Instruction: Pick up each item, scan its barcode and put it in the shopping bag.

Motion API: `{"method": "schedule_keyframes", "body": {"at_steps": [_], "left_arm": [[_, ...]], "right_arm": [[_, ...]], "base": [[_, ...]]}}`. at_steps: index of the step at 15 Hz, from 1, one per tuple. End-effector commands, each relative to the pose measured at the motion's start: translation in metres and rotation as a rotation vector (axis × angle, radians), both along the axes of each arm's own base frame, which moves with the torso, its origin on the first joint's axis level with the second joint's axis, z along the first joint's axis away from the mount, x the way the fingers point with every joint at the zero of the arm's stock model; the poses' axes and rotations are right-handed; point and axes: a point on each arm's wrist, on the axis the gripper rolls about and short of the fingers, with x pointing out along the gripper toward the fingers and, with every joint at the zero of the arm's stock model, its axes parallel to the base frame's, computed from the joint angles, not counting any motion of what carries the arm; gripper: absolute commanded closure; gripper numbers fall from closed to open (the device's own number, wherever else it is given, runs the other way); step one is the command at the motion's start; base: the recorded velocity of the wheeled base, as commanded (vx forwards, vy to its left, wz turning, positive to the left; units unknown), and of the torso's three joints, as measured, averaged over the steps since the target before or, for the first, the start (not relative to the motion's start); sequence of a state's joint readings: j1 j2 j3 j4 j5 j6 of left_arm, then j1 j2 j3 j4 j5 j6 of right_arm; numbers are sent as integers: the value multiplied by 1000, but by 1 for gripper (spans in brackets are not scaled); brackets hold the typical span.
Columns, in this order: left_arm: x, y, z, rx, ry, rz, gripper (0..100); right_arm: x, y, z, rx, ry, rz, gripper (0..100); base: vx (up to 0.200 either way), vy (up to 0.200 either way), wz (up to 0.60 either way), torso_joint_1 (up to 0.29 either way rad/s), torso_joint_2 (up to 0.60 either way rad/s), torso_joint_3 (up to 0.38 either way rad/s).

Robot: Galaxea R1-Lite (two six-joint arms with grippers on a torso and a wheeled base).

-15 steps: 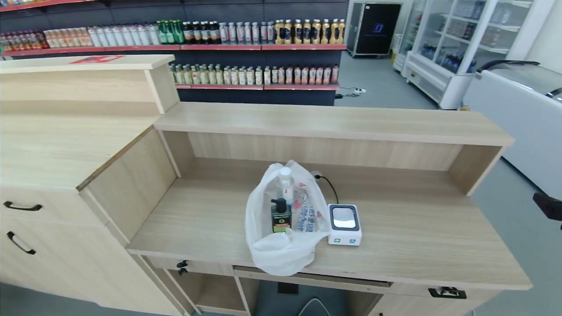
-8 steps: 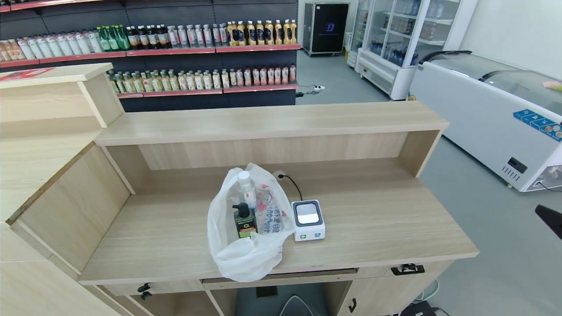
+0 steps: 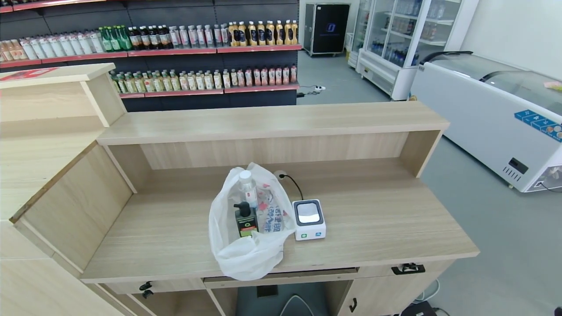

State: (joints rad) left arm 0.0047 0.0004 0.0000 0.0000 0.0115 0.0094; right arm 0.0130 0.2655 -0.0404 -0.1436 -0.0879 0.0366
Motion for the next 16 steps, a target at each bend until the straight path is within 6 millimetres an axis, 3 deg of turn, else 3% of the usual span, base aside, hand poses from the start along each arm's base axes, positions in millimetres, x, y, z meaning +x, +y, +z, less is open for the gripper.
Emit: {"method": "schedule_keyframes", "body": {"at_steps": [1,16], "left_arm": [[0,0,0,0,0,1,100],[0,0,0,0,0,1,100]], "right_arm": [[-20,3,-19,-12,-138,118,0],[-23,2,-20,-15,-174,72,0]], "base": [[0,0,0,0,0,0],[0,0,0,0,0,0]]}}
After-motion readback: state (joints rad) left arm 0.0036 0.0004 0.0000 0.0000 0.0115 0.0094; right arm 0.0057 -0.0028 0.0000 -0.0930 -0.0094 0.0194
